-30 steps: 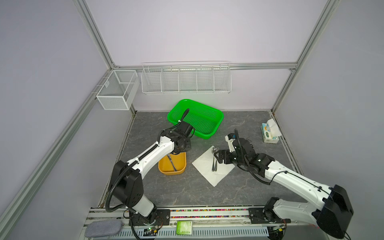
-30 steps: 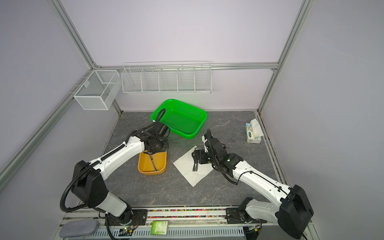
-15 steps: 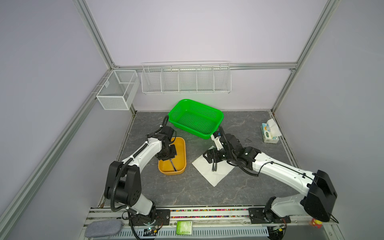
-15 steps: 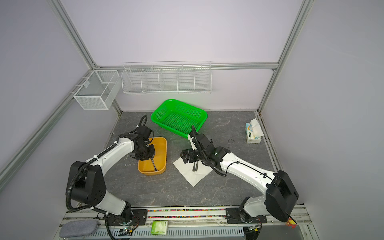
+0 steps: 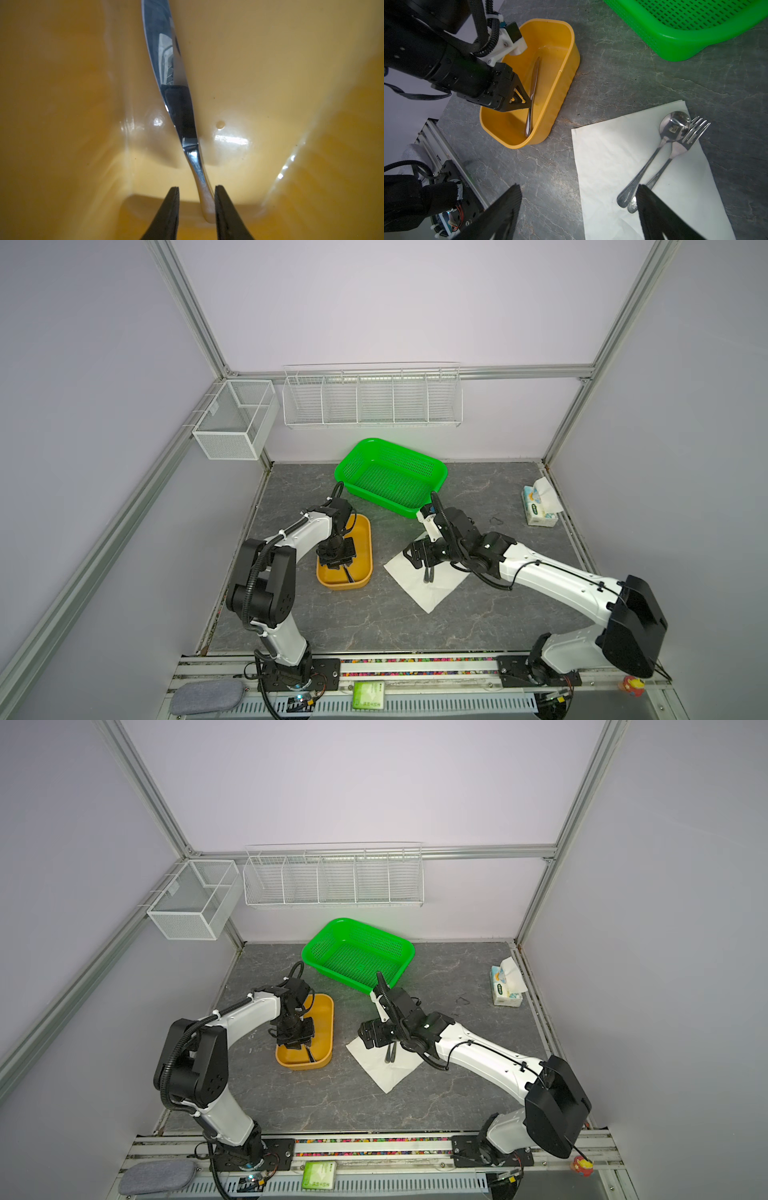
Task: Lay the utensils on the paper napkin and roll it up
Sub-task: 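Open the left gripper and move it back over the knife in the tray, then lower the left gripper onto the knife handle in the yellow tray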
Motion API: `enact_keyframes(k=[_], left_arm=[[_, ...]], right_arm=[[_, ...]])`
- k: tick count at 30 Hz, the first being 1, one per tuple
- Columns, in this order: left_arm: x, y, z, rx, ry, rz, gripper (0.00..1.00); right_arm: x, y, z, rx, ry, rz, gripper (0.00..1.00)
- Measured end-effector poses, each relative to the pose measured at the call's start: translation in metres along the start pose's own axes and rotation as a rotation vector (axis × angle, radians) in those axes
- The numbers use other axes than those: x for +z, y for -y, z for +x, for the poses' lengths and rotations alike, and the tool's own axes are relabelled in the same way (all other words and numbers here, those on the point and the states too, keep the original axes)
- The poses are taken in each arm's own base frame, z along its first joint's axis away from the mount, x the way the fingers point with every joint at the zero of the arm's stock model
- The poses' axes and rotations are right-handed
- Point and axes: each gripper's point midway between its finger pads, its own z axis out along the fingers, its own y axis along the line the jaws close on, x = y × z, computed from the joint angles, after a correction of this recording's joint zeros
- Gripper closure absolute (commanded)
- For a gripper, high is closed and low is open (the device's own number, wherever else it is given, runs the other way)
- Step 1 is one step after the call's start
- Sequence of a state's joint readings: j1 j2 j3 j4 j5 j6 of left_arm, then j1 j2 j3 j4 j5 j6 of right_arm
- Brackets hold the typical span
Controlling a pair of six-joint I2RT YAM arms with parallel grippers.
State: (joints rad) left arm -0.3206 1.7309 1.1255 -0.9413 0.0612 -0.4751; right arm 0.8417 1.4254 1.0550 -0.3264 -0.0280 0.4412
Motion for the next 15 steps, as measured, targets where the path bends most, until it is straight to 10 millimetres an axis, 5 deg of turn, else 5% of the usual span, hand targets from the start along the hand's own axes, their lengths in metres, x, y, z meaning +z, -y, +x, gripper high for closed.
enact_keyframes(k=[9,15], left_arm=[[0.018,-0.002,-0.003,0.006,-0.042,-0.023,0.72],[0.020,0.003,-0.013,0.026,-0.032,-0.016,0.84]], right_arm=[[0.002,-0.001,0.000,-0.001,-0.004,-0.002,0.11],[0.003,0.000,0.001,-0.007,-0.014,0.003,0.11]])
